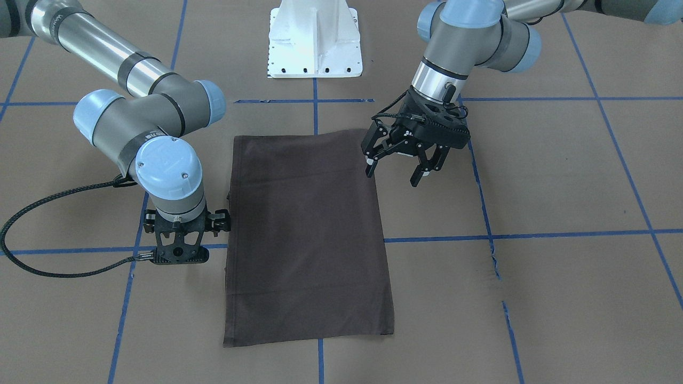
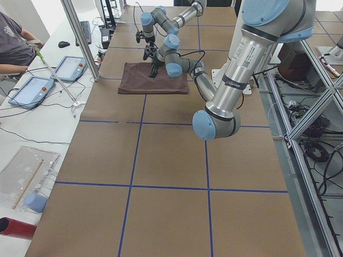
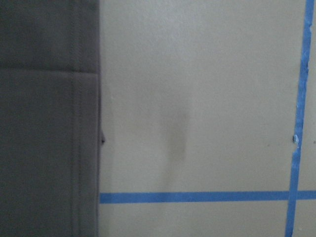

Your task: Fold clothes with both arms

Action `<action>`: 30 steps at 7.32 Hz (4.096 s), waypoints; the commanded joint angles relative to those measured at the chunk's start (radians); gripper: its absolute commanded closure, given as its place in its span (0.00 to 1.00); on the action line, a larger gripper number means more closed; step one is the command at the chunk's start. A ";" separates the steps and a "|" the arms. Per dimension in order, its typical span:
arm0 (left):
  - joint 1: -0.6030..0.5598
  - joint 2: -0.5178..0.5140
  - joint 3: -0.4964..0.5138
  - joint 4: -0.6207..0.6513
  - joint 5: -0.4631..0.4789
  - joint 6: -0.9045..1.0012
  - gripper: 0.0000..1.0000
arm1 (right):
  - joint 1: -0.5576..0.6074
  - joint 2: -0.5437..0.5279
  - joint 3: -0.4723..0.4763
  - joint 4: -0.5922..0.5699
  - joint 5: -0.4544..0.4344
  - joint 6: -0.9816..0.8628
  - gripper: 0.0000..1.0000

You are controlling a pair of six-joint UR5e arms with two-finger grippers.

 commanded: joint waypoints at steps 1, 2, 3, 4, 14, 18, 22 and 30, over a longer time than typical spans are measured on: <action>0.002 -0.003 0.002 0.003 -0.014 -0.015 0.00 | 0.021 0.029 0.065 0.003 0.079 0.013 0.00; 0.026 -0.001 -0.001 0.012 -0.063 -0.080 0.00 | 0.021 -0.029 0.177 -0.005 0.086 0.038 0.00; 0.072 0.001 0.000 0.015 -0.079 -0.192 0.00 | -0.005 -0.103 0.301 0.003 0.117 0.114 0.00; 0.117 0.010 0.002 0.019 -0.070 -0.295 0.00 | -0.039 -0.158 0.416 -0.001 0.118 0.194 0.00; 0.415 0.042 0.000 0.268 0.173 -0.701 0.11 | -0.136 -0.301 0.592 0.057 0.085 0.383 0.00; 0.415 0.040 0.007 0.268 0.176 -0.699 0.22 | -0.137 -0.298 0.592 0.058 0.086 0.383 0.00; 0.412 0.042 0.005 0.268 0.188 -0.698 0.89 | -0.137 -0.300 0.591 0.058 0.085 0.383 0.00; 0.399 0.053 -0.073 0.266 0.183 -0.578 1.00 | -0.356 -0.318 0.549 0.222 -0.157 1.061 0.00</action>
